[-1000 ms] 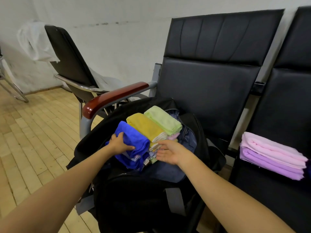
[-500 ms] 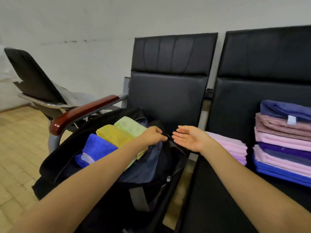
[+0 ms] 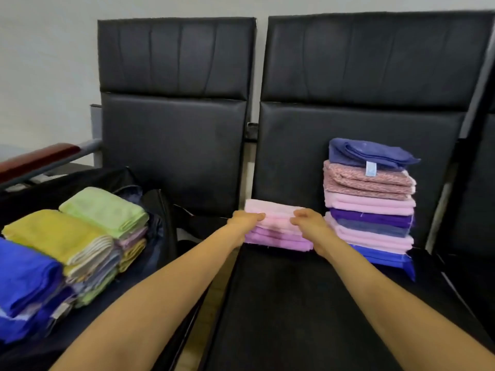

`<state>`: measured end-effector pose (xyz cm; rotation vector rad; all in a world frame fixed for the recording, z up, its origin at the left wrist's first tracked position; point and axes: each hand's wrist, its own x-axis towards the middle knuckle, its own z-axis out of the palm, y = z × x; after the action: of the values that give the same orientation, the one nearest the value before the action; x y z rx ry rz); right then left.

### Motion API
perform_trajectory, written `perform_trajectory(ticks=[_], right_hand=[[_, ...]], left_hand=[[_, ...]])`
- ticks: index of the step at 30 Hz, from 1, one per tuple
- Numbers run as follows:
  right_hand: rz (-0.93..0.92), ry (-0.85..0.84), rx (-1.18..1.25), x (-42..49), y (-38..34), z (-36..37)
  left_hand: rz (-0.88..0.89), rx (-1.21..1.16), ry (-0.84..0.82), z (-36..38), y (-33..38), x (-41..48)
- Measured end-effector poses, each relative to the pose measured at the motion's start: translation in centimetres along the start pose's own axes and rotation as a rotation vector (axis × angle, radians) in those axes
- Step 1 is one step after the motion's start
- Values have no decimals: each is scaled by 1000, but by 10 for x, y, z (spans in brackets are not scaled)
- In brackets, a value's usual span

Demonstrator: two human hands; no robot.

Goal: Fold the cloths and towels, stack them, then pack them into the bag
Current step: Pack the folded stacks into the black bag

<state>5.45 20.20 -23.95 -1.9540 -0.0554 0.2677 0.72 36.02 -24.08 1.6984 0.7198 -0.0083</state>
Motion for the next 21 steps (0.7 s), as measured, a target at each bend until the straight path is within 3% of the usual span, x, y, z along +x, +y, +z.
perform_trajectory(ticks=[3,8,12,15,19,21], right_hand=[[-217,104,-10,13,3,-11],[-497,319,110,19,-37,-69],[-662,499,-51,25,-59,-116],[-683,620,-433,43,-58,-147],[-549,427,-674,56,-41,-164],[-606,387,-709,56,-29,-162]], left_hand=[[158,132,185,16,13,14],[472,115,228,44,79,10],[440,-75,-44,83,136,-1],[359,-153,-188,111,165,-10],[260,-248,-327,135,184,-10],[245,-264,-340,142,188,-10]])
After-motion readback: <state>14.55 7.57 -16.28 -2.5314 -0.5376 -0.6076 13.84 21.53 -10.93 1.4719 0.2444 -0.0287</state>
